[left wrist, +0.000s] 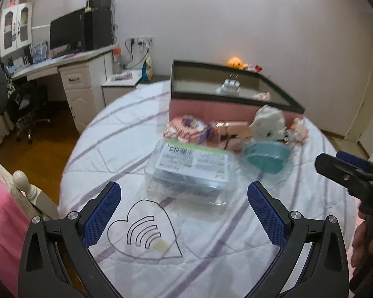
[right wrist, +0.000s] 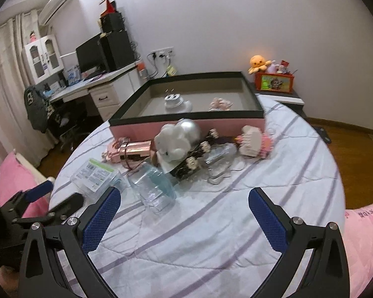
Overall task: Organize rigid objects
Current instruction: 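Grasp the clear green-labelled box with the left tool while the right tool grasps the clear cup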
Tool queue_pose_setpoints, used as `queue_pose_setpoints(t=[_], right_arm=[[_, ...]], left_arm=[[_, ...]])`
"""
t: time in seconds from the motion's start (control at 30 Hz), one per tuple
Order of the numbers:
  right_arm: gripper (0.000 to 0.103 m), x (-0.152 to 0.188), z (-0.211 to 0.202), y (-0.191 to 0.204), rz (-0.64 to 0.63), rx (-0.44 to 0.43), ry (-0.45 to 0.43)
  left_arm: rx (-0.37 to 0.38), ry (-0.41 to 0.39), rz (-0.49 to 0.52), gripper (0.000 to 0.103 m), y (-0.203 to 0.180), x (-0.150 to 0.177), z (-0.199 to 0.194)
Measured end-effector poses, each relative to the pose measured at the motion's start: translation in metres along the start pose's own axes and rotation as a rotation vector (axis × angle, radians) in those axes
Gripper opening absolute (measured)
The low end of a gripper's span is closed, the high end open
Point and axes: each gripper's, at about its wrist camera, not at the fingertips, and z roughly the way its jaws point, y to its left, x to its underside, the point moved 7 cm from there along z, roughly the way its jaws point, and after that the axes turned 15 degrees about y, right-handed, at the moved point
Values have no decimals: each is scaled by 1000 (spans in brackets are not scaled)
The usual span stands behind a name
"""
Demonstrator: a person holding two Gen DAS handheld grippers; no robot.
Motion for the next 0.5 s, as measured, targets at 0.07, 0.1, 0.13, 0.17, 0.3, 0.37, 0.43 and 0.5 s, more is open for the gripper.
queue_pose_setpoints(t=[0.07,0.1,0.13,0.17,0.3,0.37,0.43,0.5], right_arm=[[103,-2,9,4,-13,-6,19],[103,-3,13,5,-19,-14,29],[103,-4,19,7,-28,-23,40],[103,-5,24,9,-36,-31,50],[98,-7,45,16,-69,-32,91],[86,-8,52,19,-76,-41,103],[70,-7,57,25,-93,-58,119],[60,-6,60,33,-118,-63,127]], left_arm=[[-3,24,-2,103,3,-2,12],[8,27,3,103,3,-4,17],[9,33,10,103,2,-6,22],[4,49,17,103,1,-8,27],[16,115,28,103,0,-13,40],[23,111,8,103,4,-18,40],[22,109,-4,102,8,-23,42],[36,120,2,95,7,-27,47]])
